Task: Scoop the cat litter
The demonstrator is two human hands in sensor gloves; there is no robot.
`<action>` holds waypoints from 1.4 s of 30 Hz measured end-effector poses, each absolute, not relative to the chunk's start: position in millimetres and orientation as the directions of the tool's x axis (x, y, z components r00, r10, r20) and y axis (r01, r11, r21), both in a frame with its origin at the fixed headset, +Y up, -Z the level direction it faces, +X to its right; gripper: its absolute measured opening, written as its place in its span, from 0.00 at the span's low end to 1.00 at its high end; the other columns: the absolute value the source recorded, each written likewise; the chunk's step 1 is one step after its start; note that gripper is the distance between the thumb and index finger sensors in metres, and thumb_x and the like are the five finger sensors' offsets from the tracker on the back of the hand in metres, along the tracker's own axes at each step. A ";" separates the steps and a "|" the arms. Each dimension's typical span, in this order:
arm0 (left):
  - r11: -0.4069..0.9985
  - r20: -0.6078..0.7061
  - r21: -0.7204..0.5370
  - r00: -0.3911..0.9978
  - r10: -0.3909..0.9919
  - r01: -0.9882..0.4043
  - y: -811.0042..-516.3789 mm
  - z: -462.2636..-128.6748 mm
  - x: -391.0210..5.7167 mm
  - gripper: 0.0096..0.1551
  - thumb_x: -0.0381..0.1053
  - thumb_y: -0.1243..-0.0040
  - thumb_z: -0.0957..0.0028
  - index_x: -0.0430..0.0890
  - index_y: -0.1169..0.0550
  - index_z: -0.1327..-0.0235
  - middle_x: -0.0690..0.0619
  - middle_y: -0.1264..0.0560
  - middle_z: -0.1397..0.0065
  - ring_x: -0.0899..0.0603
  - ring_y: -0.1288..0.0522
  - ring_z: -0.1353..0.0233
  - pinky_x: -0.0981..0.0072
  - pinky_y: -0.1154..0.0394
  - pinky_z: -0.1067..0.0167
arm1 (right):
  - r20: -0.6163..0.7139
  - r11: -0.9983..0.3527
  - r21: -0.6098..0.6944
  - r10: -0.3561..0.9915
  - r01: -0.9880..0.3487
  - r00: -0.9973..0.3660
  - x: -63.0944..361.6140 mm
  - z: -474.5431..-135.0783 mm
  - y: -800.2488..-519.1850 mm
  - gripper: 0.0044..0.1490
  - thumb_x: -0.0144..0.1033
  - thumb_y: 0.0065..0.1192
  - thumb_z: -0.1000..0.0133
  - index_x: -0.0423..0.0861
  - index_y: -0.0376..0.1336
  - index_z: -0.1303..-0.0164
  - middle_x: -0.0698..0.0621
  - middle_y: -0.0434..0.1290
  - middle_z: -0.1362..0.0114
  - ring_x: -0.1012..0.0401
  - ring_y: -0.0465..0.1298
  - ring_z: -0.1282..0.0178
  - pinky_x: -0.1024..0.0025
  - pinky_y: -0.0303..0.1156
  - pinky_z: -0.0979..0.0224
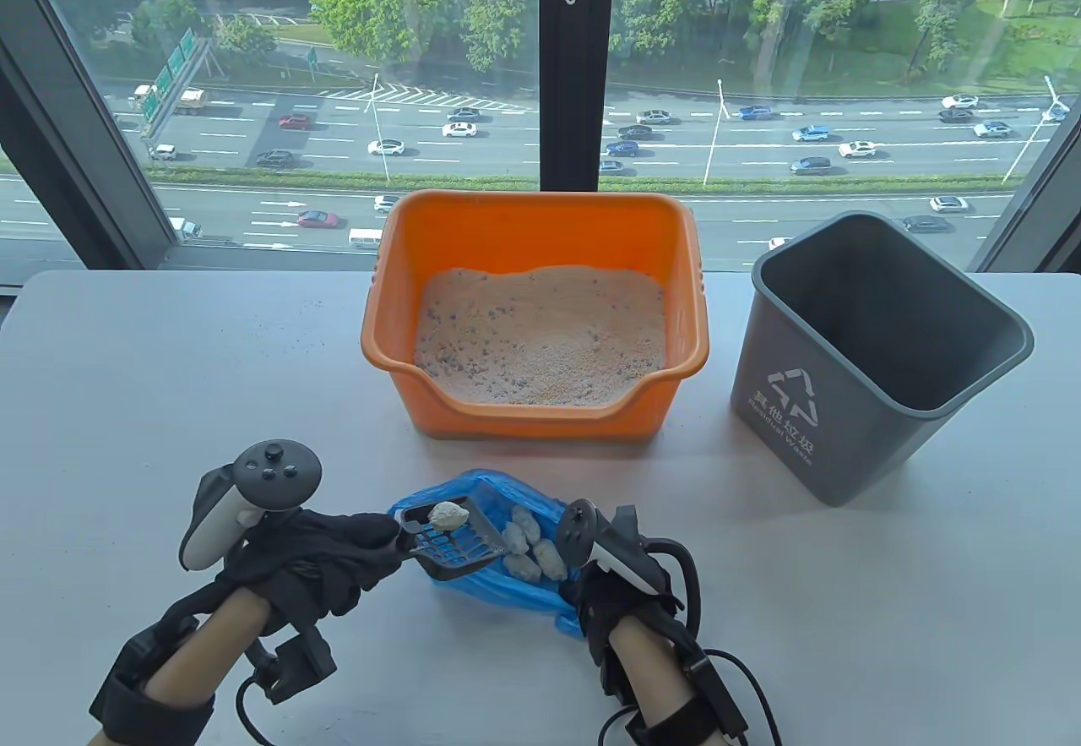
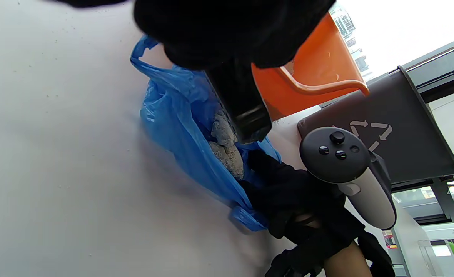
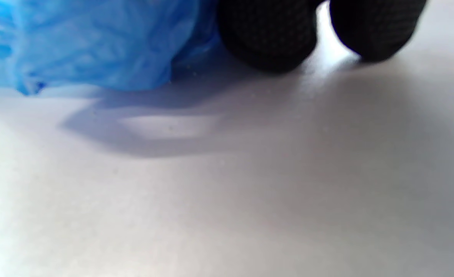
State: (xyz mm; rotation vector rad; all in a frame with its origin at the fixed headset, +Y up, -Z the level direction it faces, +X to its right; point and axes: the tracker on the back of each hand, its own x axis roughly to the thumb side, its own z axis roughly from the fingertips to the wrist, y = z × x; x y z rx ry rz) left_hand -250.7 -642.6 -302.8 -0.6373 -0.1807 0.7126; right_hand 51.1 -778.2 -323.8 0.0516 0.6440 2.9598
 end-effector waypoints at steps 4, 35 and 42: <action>0.637 0.007 -0.615 0.804 0.595 -0.465 -637.8 -311.6 -226.7 0.35 0.49 0.37 0.44 0.36 0.32 0.26 0.37 0.21 0.45 0.53 0.18 0.71 0.66 0.22 0.70 | 0.011 -0.905 0.414 0.112 -0.098 -0.994 50.8 -323.1 -778.3 0.47 0.48 0.64 0.55 0.47 0.48 0.29 0.42 0.66 0.45 0.65 0.74 0.63 0.61 0.73 0.54; 0.618 -0.093 -0.341 0.680 0.727 -0.708 -610.2 -304.5 -293.1 0.33 0.45 0.36 0.44 0.37 0.31 0.27 0.34 0.23 0.40 0.52 0.18 0.68 0.66 0.21 0.68 | 0.009 -0.901 0.422 0.120 -0.106 -0.993 50.3 -322.0 -779.0 0.47 0.48 0.64 0.55 0.47 0.48 0.29 0.42 0.66 0.45 0.65 0.74 0.63 0.61 0.73 0.54; 0.577 -0.321 -0.127 0.584 0.746 -0.807 -662.6 -308.4 -367.7 0.34 0.45 0.36 0.44 0.37 0.32 0.26 0.35 0.24 0.39 0.51 0.18 0.66 0.64 0.22 0.65 | 0.008 -0.902 0.420 0.116 -0.102 -0.993 50.5 -321.9 -779.1 0.47 0.48 0.64 0.55 0.47 0.48 0.29 0.42 0.65 0.45 0.65 0.74 0.63 0.61 0.73 0.54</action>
